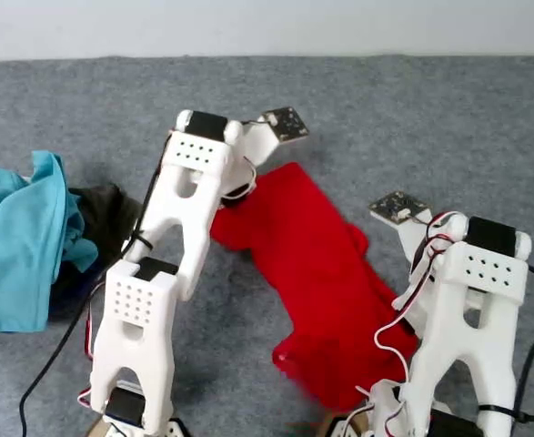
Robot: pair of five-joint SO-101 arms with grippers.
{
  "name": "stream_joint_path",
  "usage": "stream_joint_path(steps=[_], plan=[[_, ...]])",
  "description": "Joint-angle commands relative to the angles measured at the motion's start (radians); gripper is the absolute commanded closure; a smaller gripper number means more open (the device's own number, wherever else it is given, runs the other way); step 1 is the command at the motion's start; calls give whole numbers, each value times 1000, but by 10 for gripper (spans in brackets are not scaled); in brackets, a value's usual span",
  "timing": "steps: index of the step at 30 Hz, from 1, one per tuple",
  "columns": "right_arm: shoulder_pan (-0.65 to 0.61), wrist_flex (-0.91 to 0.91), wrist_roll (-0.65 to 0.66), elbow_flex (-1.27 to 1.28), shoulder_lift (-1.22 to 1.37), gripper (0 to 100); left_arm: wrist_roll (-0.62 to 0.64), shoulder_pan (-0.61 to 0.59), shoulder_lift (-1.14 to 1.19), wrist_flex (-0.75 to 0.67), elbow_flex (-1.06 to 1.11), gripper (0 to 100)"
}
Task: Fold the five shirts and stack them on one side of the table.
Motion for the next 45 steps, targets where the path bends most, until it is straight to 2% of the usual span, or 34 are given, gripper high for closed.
stream_joint_path(steps=[1, 7, 12, 17, 21, 25, 32, 38, 45], plan=[[8, 12, -8, -3, -38, 775, 8, 6, -6, 26, -61, 987], [12, 12, -8, -3, -38, 775, -18, 12, -11, 64, -59, 987], [12, 13, -8, -3, -39, 775, -28, -51, -92, 61, 58, 987], [8, 13, -8, -3, -39, 775, -38, -52, -147, 35, 111, 982], [7, 13, -8, -3, -39, 775, -28, -49, -144, -61, 124, 878], [7, 13, -8, -3, -39, 775, 71, -35, -98, -158, 119, 792], [10, 13, -6, -3, -39, 775, 78, -3, 68, -169, 30, 803], [10, 13, -6, -3, -39, 775, 77, -2, 193, -163, -77, 897], [12, 13, -6, -3, -39, 775, 60, 2, 213, -5, -260, 986]])
